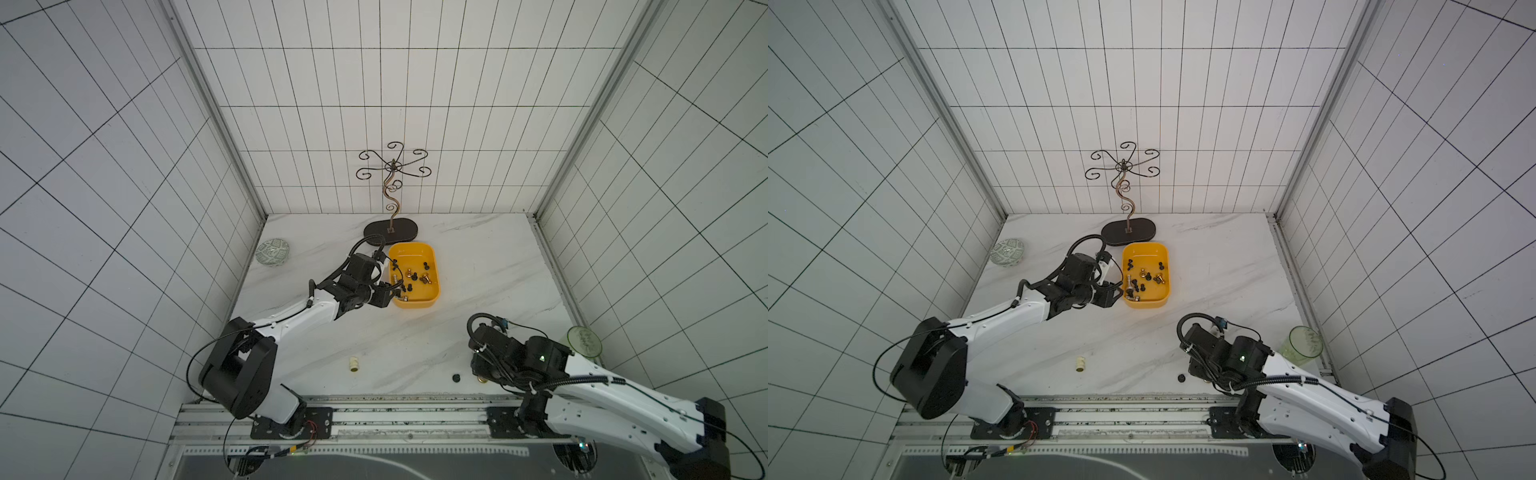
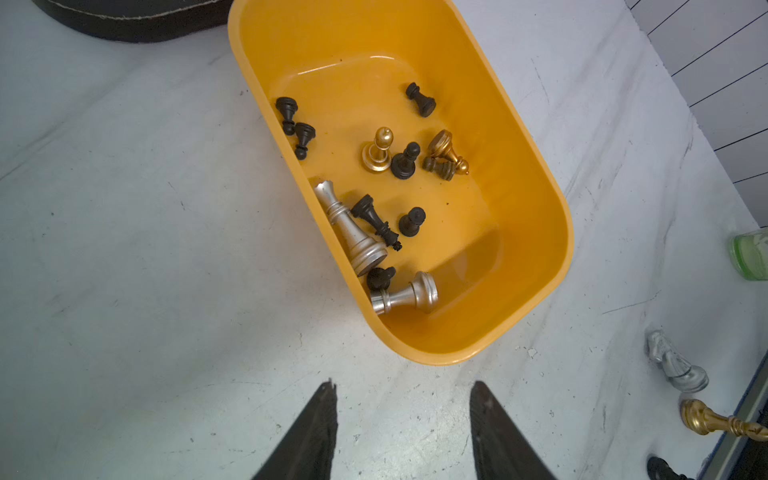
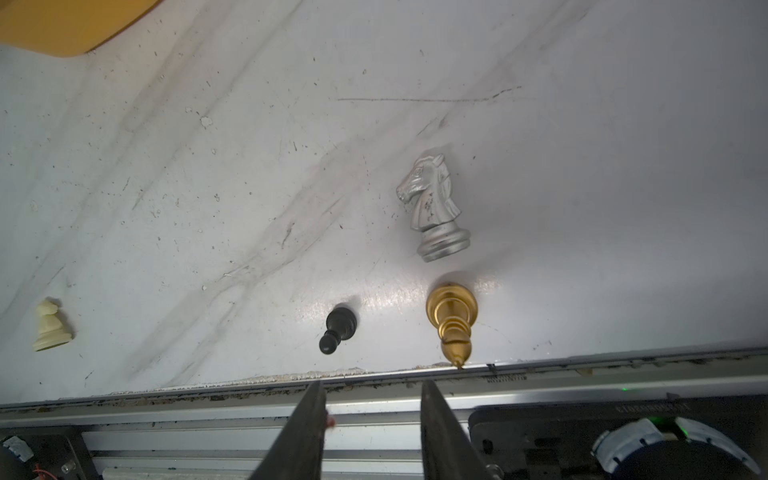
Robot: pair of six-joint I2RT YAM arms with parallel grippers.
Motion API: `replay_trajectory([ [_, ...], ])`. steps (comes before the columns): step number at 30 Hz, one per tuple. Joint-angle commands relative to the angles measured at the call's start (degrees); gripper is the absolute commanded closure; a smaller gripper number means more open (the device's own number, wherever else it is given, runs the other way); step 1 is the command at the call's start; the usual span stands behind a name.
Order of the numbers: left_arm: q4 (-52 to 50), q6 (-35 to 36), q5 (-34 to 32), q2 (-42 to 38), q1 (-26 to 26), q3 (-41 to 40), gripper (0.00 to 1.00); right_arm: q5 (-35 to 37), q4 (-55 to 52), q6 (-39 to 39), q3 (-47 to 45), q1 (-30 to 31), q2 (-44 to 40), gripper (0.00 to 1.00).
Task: Put the chess pieces into the storage box
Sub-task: Pick up the chess piece at the center of the board.
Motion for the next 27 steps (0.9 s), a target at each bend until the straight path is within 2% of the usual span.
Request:
replay_trajectory([
  [1, 2.10, -0.02, 2.71, -0.37, 0.08, -0.75, 0.49, -0.64, 1.85, 1.18, -2.58, 1.03, 0.57, 0.61],
  [13, 2.01, -0.50, 2.36, -2.82, 0.08, -2.78, 0.49, -5.08, 11.76, -6.33, -4.55, 1.83, 10.92, 0.61],
  [27, 1.99, -0.76, 2.58, -4.03, 0.13, -4.10, 0.49, -6.67, 16.83, -8.65, -7.19, 1.86, 15.28, 0.68],
])
